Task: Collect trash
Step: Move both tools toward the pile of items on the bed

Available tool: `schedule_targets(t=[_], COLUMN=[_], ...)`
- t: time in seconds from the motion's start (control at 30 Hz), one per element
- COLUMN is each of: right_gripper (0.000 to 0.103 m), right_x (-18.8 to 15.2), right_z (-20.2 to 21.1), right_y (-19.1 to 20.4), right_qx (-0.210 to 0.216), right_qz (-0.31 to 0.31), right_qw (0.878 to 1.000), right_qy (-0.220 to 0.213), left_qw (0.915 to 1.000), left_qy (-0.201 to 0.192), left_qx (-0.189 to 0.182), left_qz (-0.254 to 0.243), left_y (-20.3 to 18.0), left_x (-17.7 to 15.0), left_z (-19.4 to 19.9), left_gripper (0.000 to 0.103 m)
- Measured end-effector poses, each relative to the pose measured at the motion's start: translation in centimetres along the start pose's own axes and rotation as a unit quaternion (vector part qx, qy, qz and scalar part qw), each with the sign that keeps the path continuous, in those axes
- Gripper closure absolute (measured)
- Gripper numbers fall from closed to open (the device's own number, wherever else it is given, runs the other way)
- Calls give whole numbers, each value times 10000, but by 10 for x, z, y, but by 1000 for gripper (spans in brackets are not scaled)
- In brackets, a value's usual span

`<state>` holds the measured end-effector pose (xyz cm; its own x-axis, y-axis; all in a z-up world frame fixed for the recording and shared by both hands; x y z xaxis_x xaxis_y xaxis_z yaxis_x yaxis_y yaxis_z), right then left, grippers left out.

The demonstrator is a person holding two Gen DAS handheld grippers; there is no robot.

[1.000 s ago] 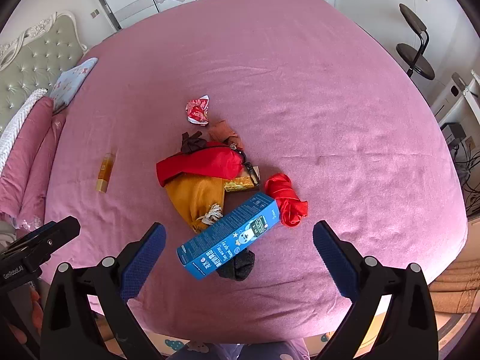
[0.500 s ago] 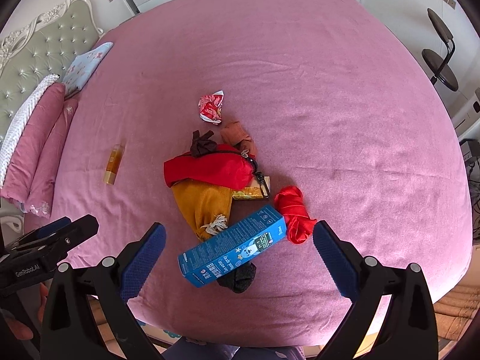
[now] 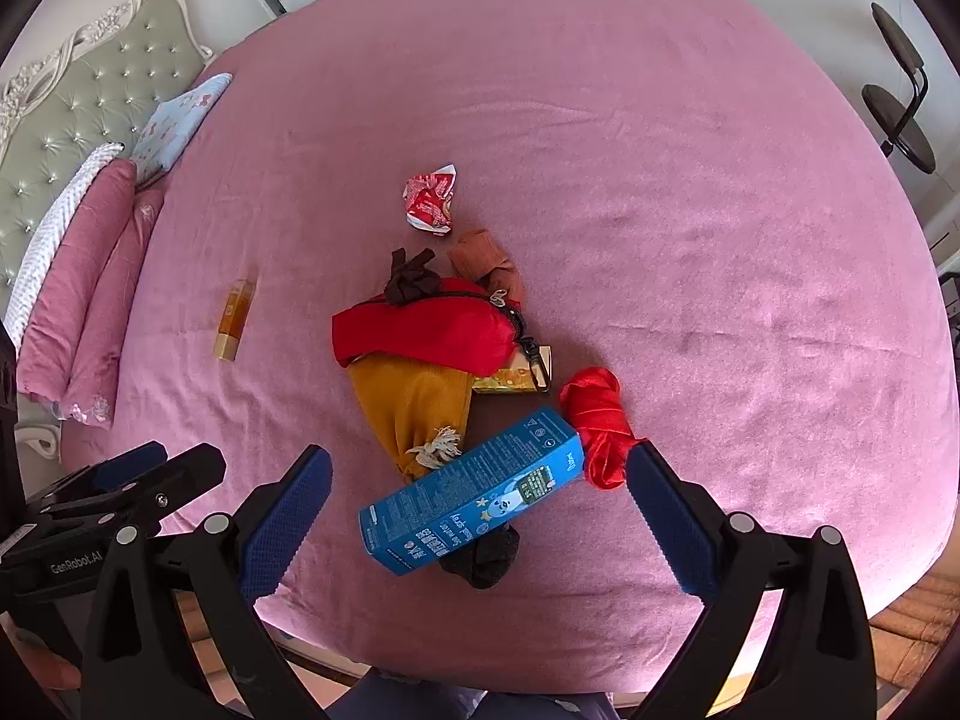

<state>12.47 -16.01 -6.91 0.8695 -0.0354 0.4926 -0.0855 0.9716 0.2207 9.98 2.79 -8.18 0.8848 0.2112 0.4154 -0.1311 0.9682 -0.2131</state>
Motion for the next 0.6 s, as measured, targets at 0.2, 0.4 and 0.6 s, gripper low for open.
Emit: schedule_targets(t=[0.2,0.4,0.6], right_gripper=[9,9,9], right_x=[-3,-5,-7], right_z=[-1,-2,0], right_y=[0,-1,1], right_qx=[40,84,149], right_qz=[-22,-38,-36], right_qw=[10000,9999,9999], right_qy=[25,50,64], left_qw=[10000,9999,9999], left_qy=[72,115,137], left_qx=[-11,4,39], left_qz=[18,62,97], left_y=[-1,1,0], left_x=[-5,-10,-10], left_z=[-2,-2,-2], left_gripper=[4,4,4])
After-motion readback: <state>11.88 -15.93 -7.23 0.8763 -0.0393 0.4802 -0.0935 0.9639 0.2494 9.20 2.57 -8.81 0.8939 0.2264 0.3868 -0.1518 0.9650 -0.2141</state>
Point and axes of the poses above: each gripper's, at about its wrist camera, not at the fingertips, and z roughly against the way its jaws point, y to its left, x to its top, the point moved 5 cm from there along -z, roughly the way its jaws point, and after that the axes turned 14 degrees about -y, right-handed, at the moved point
